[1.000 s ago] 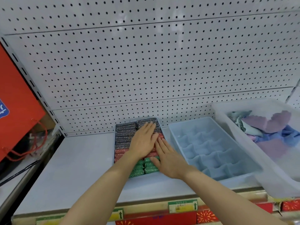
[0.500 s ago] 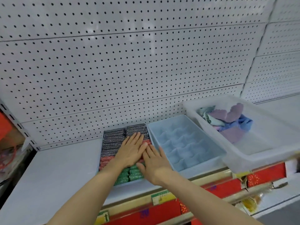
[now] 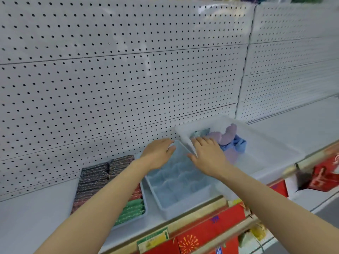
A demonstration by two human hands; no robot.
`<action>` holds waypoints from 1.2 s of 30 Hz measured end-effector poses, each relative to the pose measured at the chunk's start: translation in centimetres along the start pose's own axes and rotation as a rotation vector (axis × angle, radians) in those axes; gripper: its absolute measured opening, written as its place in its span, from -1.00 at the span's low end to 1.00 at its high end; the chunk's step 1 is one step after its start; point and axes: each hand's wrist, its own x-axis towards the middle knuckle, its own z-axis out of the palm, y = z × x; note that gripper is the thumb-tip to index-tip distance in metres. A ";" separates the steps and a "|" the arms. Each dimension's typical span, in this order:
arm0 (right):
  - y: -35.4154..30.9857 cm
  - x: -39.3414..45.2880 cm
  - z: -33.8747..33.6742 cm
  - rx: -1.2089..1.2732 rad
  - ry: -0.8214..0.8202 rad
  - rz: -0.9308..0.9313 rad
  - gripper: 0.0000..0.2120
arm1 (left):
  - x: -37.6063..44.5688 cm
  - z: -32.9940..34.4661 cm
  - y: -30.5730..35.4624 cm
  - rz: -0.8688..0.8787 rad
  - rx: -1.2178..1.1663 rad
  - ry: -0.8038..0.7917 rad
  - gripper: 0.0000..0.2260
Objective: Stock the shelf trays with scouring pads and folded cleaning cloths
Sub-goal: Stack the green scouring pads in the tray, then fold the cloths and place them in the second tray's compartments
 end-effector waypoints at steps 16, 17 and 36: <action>20.7 0.1 1.9 -0.138 -0.104 0.143 -0.37 | 17.4 13.3 16.7 -0.121 0.106 -0.426 -0.76; 21.2 0.2 2.1 -0.127 -0.108 0.140 -0.36 | 17.4 13.7 16.9 -0.133 0.121 -0.433 -0.70; 19.7 3.2 2.1 0.423 -0.221 0.232 -0.71 | 16.1 8.2 12.8 -0.207 -0.637 -0.045 -0.93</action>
